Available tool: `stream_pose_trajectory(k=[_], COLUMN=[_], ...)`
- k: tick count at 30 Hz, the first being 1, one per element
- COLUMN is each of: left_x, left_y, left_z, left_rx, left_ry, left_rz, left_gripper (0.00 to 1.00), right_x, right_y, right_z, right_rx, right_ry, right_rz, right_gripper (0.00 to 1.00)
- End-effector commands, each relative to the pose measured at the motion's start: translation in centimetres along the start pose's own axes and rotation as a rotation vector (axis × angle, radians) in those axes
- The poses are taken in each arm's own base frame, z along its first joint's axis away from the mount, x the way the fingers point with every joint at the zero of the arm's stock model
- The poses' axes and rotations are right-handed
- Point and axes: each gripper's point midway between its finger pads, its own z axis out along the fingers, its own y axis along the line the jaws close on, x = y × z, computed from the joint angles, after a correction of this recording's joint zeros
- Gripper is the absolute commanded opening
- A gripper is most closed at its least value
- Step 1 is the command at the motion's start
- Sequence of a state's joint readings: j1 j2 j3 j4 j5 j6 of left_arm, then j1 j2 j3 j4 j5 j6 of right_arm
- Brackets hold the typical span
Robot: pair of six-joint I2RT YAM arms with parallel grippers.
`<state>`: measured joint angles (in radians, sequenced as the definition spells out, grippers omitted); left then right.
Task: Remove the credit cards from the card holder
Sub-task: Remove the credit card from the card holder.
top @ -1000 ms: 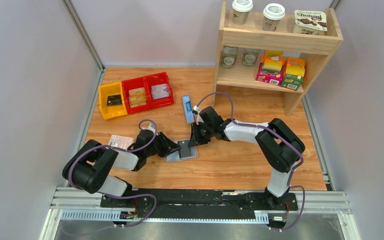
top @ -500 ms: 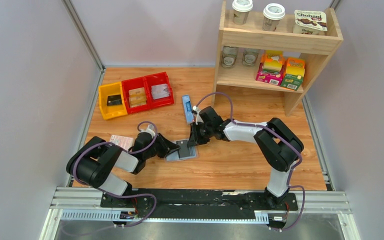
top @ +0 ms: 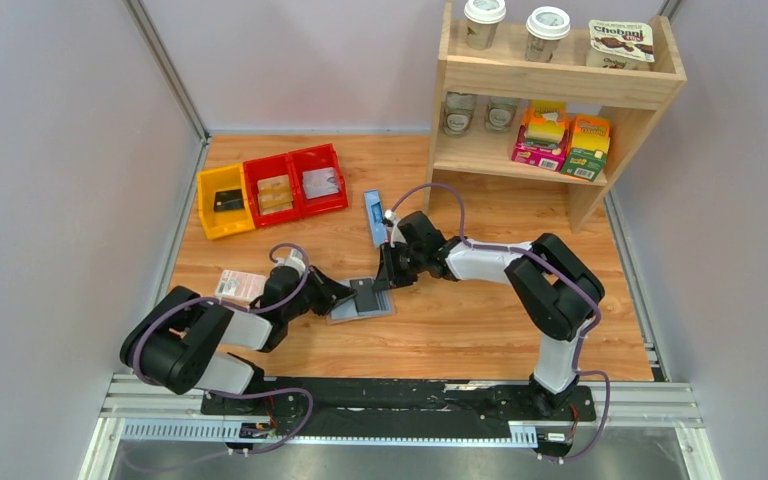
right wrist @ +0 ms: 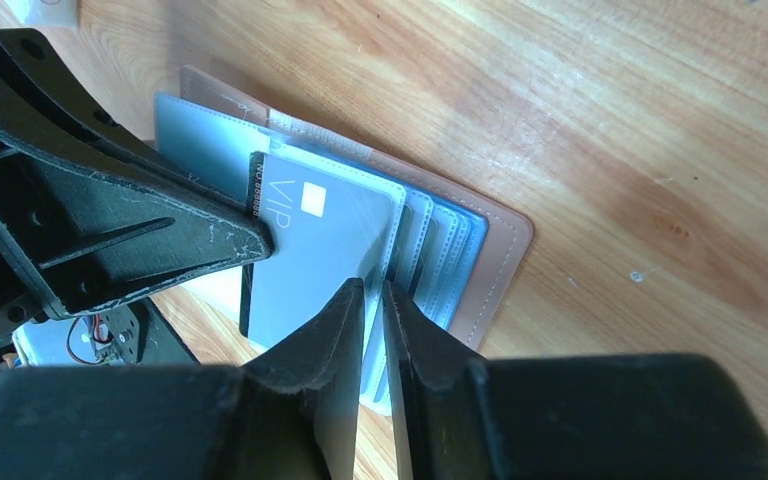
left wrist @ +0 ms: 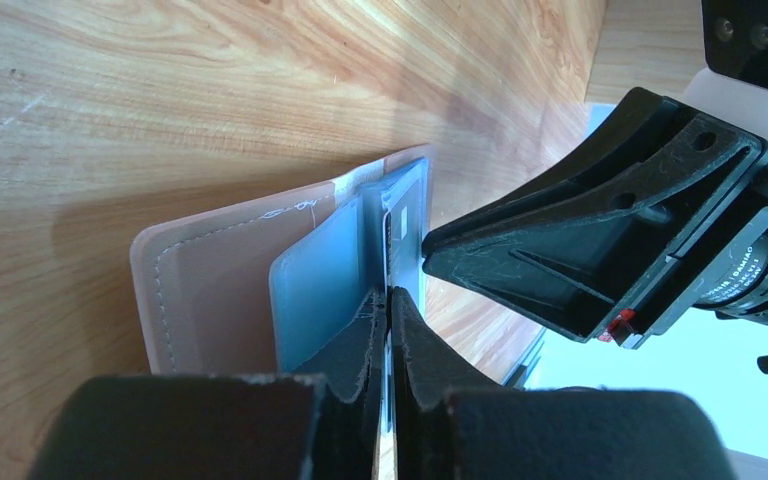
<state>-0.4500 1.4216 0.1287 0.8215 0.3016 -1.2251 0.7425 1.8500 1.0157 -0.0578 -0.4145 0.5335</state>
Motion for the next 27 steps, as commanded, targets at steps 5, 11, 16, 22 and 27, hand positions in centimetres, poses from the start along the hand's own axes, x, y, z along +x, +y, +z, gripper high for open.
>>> stream_pose_trajectory(k=[5, 11, 16, 22, 27], left_x=[-0.6, -0.5, -0.6, -0.7, -1.9], left_y=[-1.0, 0.1, 0.7, 0.6, -1.2], left_z=[-0.7, -1.0, -1.2, -0.3, 1.7], left_rx=[0.029, -0.012, -0.032, -0.035, 0.044], left_ry=[-0.030, -0.024, -0.031, -0.003, -0.022], left_rz=[0.016, -0.005, -0.015, 0.019, 0.021], left_gripper=[0.06, 0.08, 0.07, 0.03, 0.00], right_x=[0.9, 0.6, 0.1, -1.2, -4.0], right_y=[-3.3, -4.5, -5.0, -6.2, -4.3], right_z=[1.1, 1.1, 1.2, 0.7, -1.3], right_rx=[0.099, 0.127, 0.141, 0.157, 0.113], right_ry=[0.024, 0.021, 0.015, -0.004, -0.074], right_rz=[0.001, 0.002, -0.005, 0.000, -0.024], right_gripper=[0.20, 0.19, 0.19, 0.19, 0.22])
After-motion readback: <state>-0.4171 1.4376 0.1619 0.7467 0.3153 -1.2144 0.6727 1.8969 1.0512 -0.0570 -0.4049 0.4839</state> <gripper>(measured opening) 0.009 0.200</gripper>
